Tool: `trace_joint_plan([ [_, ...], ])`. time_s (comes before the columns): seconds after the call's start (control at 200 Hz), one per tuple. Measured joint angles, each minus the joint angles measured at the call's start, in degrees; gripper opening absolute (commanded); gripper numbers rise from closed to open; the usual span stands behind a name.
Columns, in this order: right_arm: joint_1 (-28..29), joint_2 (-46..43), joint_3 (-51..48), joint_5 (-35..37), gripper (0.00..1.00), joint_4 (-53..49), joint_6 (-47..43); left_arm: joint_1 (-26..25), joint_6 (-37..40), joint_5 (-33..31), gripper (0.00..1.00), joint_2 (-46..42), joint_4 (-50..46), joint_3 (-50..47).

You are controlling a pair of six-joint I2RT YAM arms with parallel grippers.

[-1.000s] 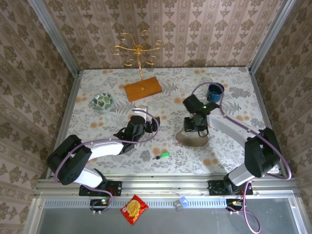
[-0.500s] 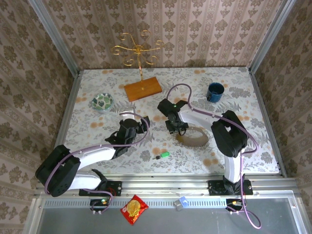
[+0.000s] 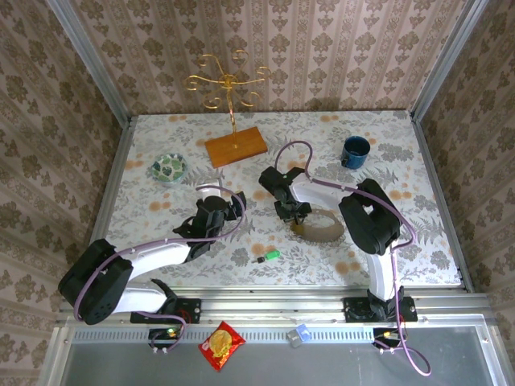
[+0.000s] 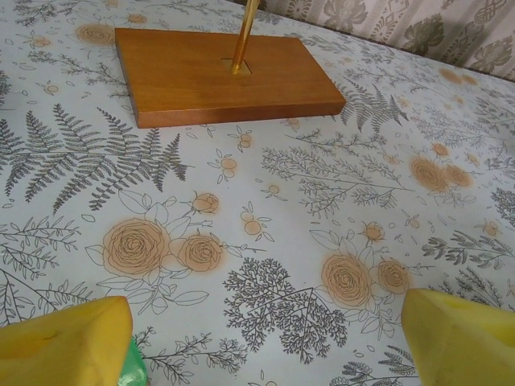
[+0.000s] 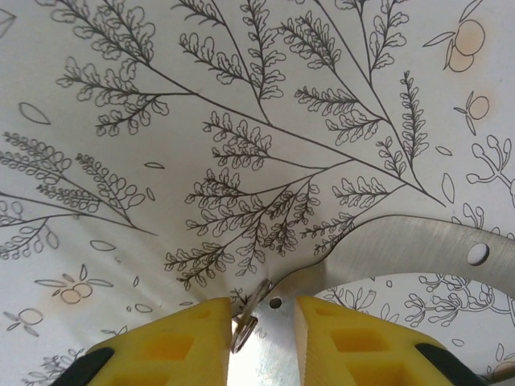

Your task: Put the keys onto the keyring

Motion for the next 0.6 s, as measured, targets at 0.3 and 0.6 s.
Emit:
trace_joint_plan([
  [0.3, 0.0, 0.7, 0.2, 1.0, 0.09, -0.1, 0.3, 0.3, 0.0, -0.2, 0.87, 0.0, 0.0, 0.0],
  [0.6, 0.0, 0.3, 0.6, 1.2, 0.00, -0.8, 0.2, 0.4, 0.0, -0.4, 0.87, -0.7, -0.7, 0.0],
])
